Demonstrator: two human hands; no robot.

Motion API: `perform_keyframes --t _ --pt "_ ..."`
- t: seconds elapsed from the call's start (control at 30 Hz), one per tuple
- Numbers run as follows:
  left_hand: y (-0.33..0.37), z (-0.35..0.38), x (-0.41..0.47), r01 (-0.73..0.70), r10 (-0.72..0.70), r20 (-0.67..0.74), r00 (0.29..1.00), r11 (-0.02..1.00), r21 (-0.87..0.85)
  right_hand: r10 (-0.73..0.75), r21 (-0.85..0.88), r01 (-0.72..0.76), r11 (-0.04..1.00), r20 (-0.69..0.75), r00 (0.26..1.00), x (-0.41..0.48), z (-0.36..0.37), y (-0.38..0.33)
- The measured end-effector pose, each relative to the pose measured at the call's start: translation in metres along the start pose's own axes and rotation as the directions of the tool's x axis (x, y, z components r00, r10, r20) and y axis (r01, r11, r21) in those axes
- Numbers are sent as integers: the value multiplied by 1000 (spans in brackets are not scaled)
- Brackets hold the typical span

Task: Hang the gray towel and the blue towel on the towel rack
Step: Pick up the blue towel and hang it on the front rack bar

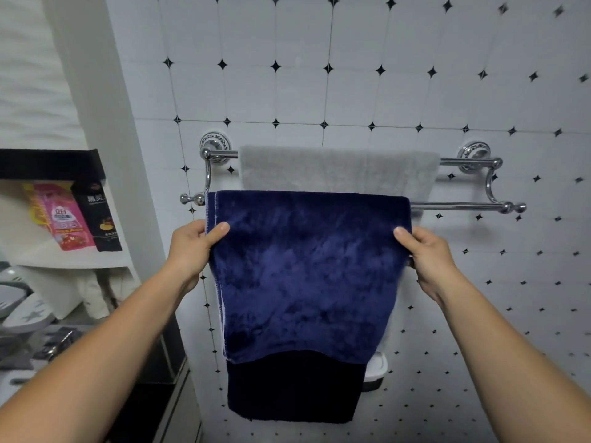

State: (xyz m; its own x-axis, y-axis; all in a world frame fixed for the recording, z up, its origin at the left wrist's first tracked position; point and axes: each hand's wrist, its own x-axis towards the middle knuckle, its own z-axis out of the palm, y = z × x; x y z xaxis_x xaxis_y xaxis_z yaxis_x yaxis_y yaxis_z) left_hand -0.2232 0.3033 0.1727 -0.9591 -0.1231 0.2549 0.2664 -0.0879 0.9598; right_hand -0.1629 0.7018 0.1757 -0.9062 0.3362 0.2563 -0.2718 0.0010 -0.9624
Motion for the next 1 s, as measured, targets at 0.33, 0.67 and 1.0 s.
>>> perform_keyframes --t 0.33,0.67,1.0 --pt "-77 -36 -56 171 -198 202 959 974 146 191 -124 -177 976 114 975 -65 -38 77" --pt "-57 -31 -63 228 -279 228 933 947 228 290 -121 -270 955 197 937 -74 -30 79" --pt "38 24 -10 -139 181 -256 950 975 173 109 117 -104 988 -33 994 -2 29 -53"
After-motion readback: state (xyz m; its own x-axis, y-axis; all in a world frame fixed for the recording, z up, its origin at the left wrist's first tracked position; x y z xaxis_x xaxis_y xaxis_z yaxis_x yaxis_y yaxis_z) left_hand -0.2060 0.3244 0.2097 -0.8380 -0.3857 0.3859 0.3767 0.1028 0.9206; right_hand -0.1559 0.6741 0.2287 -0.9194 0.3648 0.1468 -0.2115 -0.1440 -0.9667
